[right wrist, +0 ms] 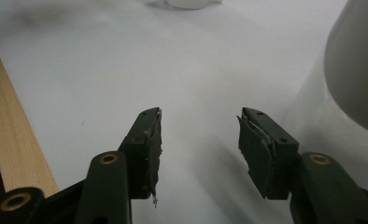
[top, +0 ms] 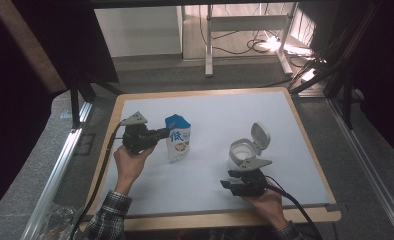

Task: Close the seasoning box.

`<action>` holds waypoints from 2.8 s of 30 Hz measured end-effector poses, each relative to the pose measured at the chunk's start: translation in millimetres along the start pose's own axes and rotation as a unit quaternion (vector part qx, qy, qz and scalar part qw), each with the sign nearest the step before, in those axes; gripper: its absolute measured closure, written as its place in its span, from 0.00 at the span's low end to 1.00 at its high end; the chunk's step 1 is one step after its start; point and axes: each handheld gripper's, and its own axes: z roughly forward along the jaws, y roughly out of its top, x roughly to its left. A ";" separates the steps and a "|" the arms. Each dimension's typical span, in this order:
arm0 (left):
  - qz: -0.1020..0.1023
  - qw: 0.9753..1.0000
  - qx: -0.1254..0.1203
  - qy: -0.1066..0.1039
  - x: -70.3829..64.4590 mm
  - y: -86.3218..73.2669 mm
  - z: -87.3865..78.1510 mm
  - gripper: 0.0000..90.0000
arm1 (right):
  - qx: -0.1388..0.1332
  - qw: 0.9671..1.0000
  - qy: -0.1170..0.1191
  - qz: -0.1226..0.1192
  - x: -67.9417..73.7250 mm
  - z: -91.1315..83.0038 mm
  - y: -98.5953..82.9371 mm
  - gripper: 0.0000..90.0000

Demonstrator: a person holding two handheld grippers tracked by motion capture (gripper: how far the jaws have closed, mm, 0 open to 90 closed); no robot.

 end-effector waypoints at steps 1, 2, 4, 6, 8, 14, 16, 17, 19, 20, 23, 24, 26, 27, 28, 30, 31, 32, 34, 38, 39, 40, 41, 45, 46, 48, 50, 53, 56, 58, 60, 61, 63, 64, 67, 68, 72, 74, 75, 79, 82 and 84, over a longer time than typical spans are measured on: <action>-0.001 1.000 -0.001 0.000 -0.6 -2.3 -1.6 0.95 | 0.000 1.000 0.000 0.001 -0.4 -0.1 -0.7 0.55; -0.001 1.000 -0.001 0.000 -0.8 -3.8 -2.3 0.95 | 0.001 1.000 -0.002 0.002 -0.8 -0.2 -1.5 0.55; -0.002 1.000 0.000 0.003 -1.6 -7.5 -4.4 0.94 | 0.001 1.000 -0.004 0.003 -1.6 -1.3 -2.8 0.55; -0.005 1.000 0.001 0.005 -2.5 -11.6 -5.8 0.93 | 0.001 1.000 -0.006 0.005 -2.4 -3.0 -4.1 0.55; -0.006 1.000 0.003 0.007 -4.2 -17.0 -7.0 0.91 | 0.001 1.000 -0.007 0.010 -4.2 -5.3 -5.8 0.55; -0.002 1.000 -0.001 0.019 -5.9 -21.1 -8.2 0.85 | 0.001 1.000 -0.011 0.014 -7.0 -7.0 -7.9 0.55; -0.001 1.000 -0.005 0.022 -6.2 -21.0 -8.9 0.81 | 0.002 1.000 -0.010 0.012 -6.5 -7.4 -8.0 0.55; 0.001 1.000 -0.006 0.027 -6.8 -21.2 -9.2 0.78 | 0.001 1.000 -0.010 0.012 -6.5 -7.8 -8.2 0.55; 0.007 0.999 -0.004 0.036 -8.2 -22.2 -9.4 0.74 | 0.002 1.000 -0.011 0.013 -6.8 -8.8 -8.8 0.55; 0.009 0.999 -0.003 0.040 -9.1 -23.1 -9.1 0.71 | 0.002 1.000 -0.012 0.013 -7.3 -9.5 -9.2 0.55; 0.020 0.998 0.005 0.057 -11.9 -26.4 -8.1 0.63 | 0.005 1.000 -0.017 0.013 -8.2 -11.4 -10.9 0.55; 0.023 0.998 0.009 0.062 -12.7 -27.7 -7.8 0.61 | 0.005 1.000 -0.019 0.011 -8.6 -12.2 -11.5 0.55; 0.029 0.997 0.014 0.072 -14.6 -30.7 -7.7 0.56 | 0.006 1.000 -0.021 0.014 -9.2 -14.4 -12.6 0.55; 0.031 0.997 0.016 0.073 -15.6 -31.9 -7.8 0.55 | 0.006 1.000 -0.022 0.014 -9.5 -15.2 -13.0 0.55; 0.033 0.996 0.017 0.075 -16.5 -32.8 -7.9 0.54 | 0.007 1.000 -0.022 0.014 -10.0 -16.0 -13.5 0.55; 0.040 0.996 0.024 0.081 -19.4 -35.3 -8.1 0.49 | 0.008 1.000 -0.022 0.017 -10.4 -17.8 -14.2 0.55; 0.042 0.995 0.027 0.084 -20.5 -36.3 -7.9 0.47 | 0.009 1.000 -0.023 0.016 -10.5 -18.3 -14.4 0.55; 0.045 0.995 0.032 0.088 -22.0 -37.7 -7.5 0.44 | 0.009 1.000 -0.025 0.015 -10.3 -19.0 -14.6 0.55; 0.054 0.993 0.050 0.097 -25.1 -41.4 -5.5 0.40 | 0.006 1.000 -0.027 0.010 -10.0 -21.6 -15.4 0.56; 0.048 0.993 0.060 0.093 -27.4 -50.3 -3.5 0.34 | 0.004 0.999 -0.028 0.016 -12.5 -25.6 -17.6 0.56; 0.043 0.993 0.061 0.090 -27.4 -52.4 -3.5 0.32 | 0.005 0.999 -0.028 0.018 -13.2 -26.2 -18.1 0.56; 0.038 0.994 0.061 0.087 -27.4 -54.1 -3.4 0.32 | 0.005 0.999 -0.028 0.018 -13.7 -27.2 -18.8 0.56; 0.035 0.994 0.063 0.086 -27.4 -55.7 -3.4 0.30 | 0.005 0.999 -0.031 0.018 -13.7 -27.9 -19.3 0.56; 0.026 0.993 0.073 0.084 -28.9 -64.5 -3.1 0.26 | 0.003 0.999 -0.044 0.016 -13.8 -32.0 -20.7 0.56; 0.024 0.993 0.075 0.084 -29.3 -66.6 -3.1 0.25 | 0.003 0.999 -0.046 0.014 -13.8 -33.1 -20.9 0.56; 0.022 0.993 0.077 0.085 -29.8 -71.1 -3.3 0.22 | 0.004 0.998 -0.057 0.006 -13.1 -34.9 -21.2 0.54; 0.021 0.992 0.079 0.091 -30.9 -76.4 -3.1 0.20 | 0.001 0.998 -0.064 0.004 -12.8 -36.7 -21.6 0.51; 0.018 0.991 0.089 0.094 -30.8 -83.2 -1.7 0.17 | 0.001 0.997 -0.072 0.003 -14.2 -39.3 -21.8 0.49; 0.015 0.990 0.099 0.100 -30.8 -90.8 0.3 0.13 | 0.002 0.997 -0.076 0.008 -16.3 -42.3 -21.7 0.49; 0.014 0.989 0.102 0.103 -31.0 -96.3 1.4 0.13 | -0.002 0.997 -0.082 0.011 -18.1 -45.5 -21.7 0.49; 0.010 0.989 0.104 0.105 -30.5 -101.0 2.1 0.12 | -0.008 0.997 -0.078 0.021 -21.9 -49.6 -21.5 0.52; 0.007 0.989 0.104 0.105 -30.0 -104.5 2.5 0.12 | -0.011 0.997 -0.078 0.024 -23.3 -51.0 -21.5 0.54; -0.001 0.989 0.103 0.102 -29.0 -109.4 3.2 0.11 | -0.016 0.997 -0.075 0.031 -26.8 -54.0 -21.9 0.56; -0.004 0.989 0.104 0.102 -28.2 -112.0 3.6 0.11 | -0.016 0.997 -0.073 0.034 -28.7 -55.2 -22.0 0.57; -0.007 0.988 0.115 0.104 -27.6 -118.6 6.9 0.10 | -0.010 0.996 -0.075 0.038 -31.8 -57.8 -22.6 0.60; -0.004 0.987 0.119 0.107 -28.0 -119.8 7.7 0.10 | -0.009 0.996 -0.075 0.039 -32.7 -58.5 -22.9 0.61; 0.002 0.984 0.135 0.113 -29.6 -125.4 13.8 0.10 | -0.005 0.995 -0.089 0.041 -35.3 -60.8 -23.9 0.61; 0.000 0.983 0.142 0.112 -30.4 -127.8 17.2 0.09 | -0.007 0.994 -0.097 0.042 -36.3 -62.9 -23.7 0.61; 0.004 0.983 0.144 0.115 -30.6 -129.0 18.7 0.09 | -0.008 0.994 -0.100 0.043 -37.0 -63.9 -23.5 0.61; 0.004 0.983 0.142 0.117 -31.1 -129.7 19.2 0.08 | -0.010 0.993 -0.107 0.046 -41.7 -69.8 -21.5 0.62; 0.003 0.983 0.141 0.118 -31.1 -130.2 19.5 0.08 | -0.008 0.993 -0.105 0.050 -46.0 -73.1 -20.0 0.67; 0.003 0.983 0.140 0.118 -31.0 -130.4 19.6 0.08 | -0.009 0.994 -0.096 0.057 -49.1 -74.2 -19.6 0.71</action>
